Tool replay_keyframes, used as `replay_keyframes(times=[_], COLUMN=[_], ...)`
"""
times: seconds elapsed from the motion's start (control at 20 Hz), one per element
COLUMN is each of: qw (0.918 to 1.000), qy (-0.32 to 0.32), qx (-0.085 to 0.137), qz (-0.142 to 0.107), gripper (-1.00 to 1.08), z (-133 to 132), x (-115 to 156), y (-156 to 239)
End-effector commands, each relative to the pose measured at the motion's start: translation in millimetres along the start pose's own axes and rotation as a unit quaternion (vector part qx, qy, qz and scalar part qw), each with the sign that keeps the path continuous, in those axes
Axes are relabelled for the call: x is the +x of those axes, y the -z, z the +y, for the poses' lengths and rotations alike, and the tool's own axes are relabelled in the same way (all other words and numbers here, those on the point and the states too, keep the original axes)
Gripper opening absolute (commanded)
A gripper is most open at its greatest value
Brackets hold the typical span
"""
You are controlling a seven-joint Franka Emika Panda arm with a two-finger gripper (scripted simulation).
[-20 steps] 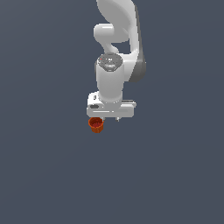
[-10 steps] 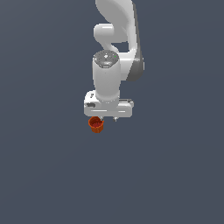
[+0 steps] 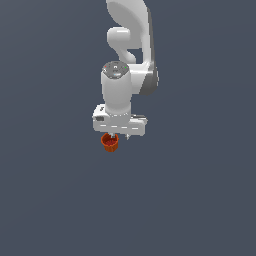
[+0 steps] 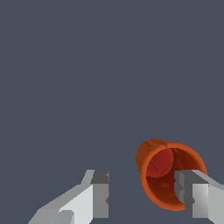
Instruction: Pick up the object and move it to a goal position.
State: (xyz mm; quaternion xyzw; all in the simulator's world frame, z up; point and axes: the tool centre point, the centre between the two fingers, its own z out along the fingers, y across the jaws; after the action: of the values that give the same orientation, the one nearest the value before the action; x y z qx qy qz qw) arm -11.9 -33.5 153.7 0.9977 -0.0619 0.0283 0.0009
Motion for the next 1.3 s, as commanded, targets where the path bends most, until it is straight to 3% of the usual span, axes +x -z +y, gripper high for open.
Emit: replay_keyframes(times=[0.0, 0.35, 0.75, 1.25], qw=[0.9998, 0.9957, 0.9849, 0.9747], qy=[-0.018, -0.083, -0.153, -0.197], qx=[0.0, -0.002, -0.005, -0.008], qz=[0.009, 0.043, 0.08, 0.105], gripper=[0.28, 0.28, 0.28, 0.28], z=[8, 37, 70, 90], x=[-4, -21, -45, -63], y=[-6, -27, -44, -52])
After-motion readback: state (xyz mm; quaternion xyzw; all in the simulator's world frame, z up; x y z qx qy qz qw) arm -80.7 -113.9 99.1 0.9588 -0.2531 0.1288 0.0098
